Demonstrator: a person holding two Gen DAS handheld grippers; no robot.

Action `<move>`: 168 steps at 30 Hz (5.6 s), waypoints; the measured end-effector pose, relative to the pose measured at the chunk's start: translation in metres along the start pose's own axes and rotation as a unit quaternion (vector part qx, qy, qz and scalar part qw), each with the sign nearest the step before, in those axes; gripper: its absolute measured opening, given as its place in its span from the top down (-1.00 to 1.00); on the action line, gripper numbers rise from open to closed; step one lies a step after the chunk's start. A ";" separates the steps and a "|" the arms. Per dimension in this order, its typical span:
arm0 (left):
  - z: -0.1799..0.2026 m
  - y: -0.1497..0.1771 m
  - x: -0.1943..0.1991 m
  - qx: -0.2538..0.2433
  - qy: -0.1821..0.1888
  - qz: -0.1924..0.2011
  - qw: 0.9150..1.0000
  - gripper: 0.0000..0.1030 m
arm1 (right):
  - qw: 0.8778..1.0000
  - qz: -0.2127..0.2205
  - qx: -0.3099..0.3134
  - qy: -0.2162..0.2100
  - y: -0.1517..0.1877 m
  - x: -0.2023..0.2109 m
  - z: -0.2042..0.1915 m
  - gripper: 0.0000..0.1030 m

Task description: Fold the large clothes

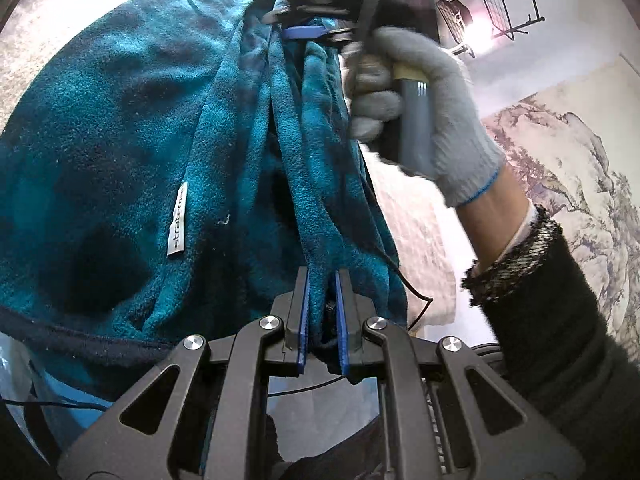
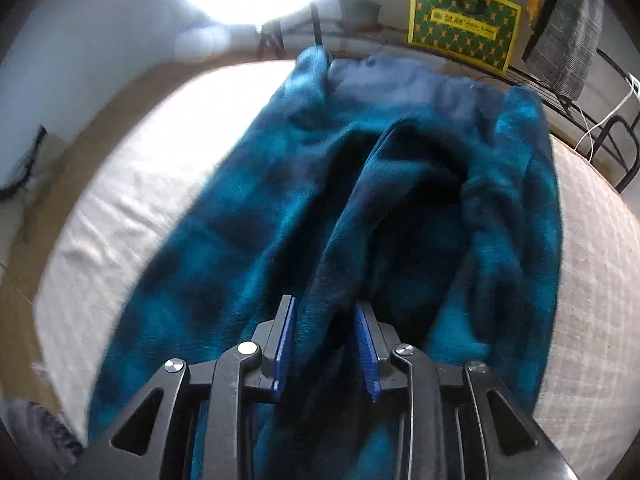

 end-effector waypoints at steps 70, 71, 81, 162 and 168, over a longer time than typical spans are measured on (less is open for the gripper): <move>-0.061 -0.019 0.063 -0.178 -0.173 0.021 0.968 0.52 | 0.999 0.027 0.034 -0.031 0.206 0.091 -0.108 0.46; -0.060 -0.021 0.071 -0.168 -0.166 0.019 0.971 0.52 | 0.998 0.028 0.029 -0.040 0.206 0.096 -0.108 0.40; -0.117 -0.055 0.119 0.035 -0.103 0.028 0.994 -0.34 | 0.986 0.046 -0.129 -0.098 0.254 0.143 -0.032 -0.39; -0.051 -0.242 0.006 0.132 -0.019 0.010 0.991 0.43 | 0.898 0.117 -0.347 -0.244 0.069 0.062 0.101 -0.18; -0.044 -0.257 0.030 0.121 0.001 0.046 0.992 -0.16 | 0.941 0.099 -0.261 -0.190 0.082 0.071 0.095 -0.05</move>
Point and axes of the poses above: each gripper's, at about its wrist camera, not at the fingertips, and x roughly against the way its jaws point, z to its right, y to its underside, the point moved 10 cm from there along -x, roughly the way its jaws point, and after that the axes turned 10 degrees about x, right-handed, at the moved point
